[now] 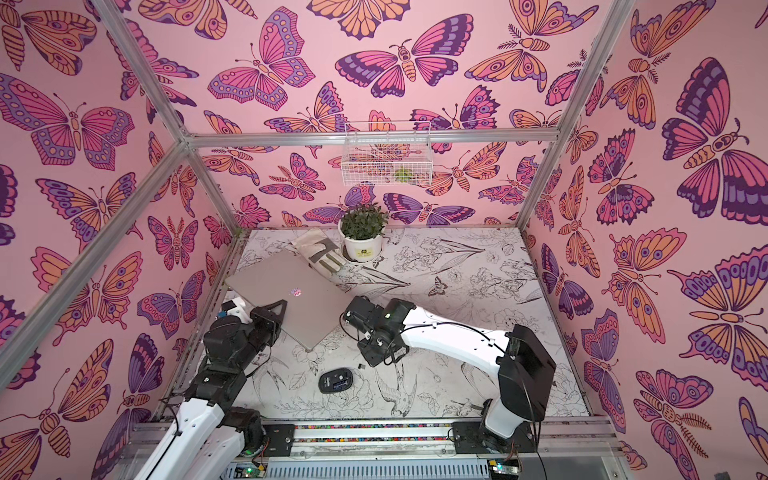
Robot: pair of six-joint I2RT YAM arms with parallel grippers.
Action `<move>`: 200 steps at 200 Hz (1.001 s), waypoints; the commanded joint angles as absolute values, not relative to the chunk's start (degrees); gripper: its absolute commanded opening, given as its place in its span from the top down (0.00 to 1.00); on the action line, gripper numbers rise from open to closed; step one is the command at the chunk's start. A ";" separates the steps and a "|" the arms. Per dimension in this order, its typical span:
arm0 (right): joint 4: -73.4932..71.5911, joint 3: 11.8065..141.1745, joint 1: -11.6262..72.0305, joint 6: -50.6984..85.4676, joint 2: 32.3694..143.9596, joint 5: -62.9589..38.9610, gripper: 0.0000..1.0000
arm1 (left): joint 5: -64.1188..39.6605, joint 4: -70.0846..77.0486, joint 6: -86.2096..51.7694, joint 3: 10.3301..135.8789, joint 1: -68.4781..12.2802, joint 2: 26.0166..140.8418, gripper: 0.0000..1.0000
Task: Insert the wireless mouse receiver into the laptop
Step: Pick up the USB plug at the center of the board.
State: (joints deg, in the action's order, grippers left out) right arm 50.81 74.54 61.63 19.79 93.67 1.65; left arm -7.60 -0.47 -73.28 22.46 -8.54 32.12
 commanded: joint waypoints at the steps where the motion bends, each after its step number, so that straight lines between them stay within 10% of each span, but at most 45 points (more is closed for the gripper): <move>1: 45.49 71.82 62.14 9.65 94.01 -0.28 0.53 | -5.18 5.65 -71.57 23.41 -8.15 27.17 1.00; 200: 34.27 70.73 61.58 -0.36 109.25 -4.74 0.53 | -0.28 -3.16 -67.29 24.60 -6.77 20.77 1.00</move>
State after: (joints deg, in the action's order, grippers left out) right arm 35.03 71.70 62.00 -0.05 109.10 -5.21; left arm -1.65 -12.14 -69.25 22.41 -7.35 21.98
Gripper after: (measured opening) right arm 0.461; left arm 0.164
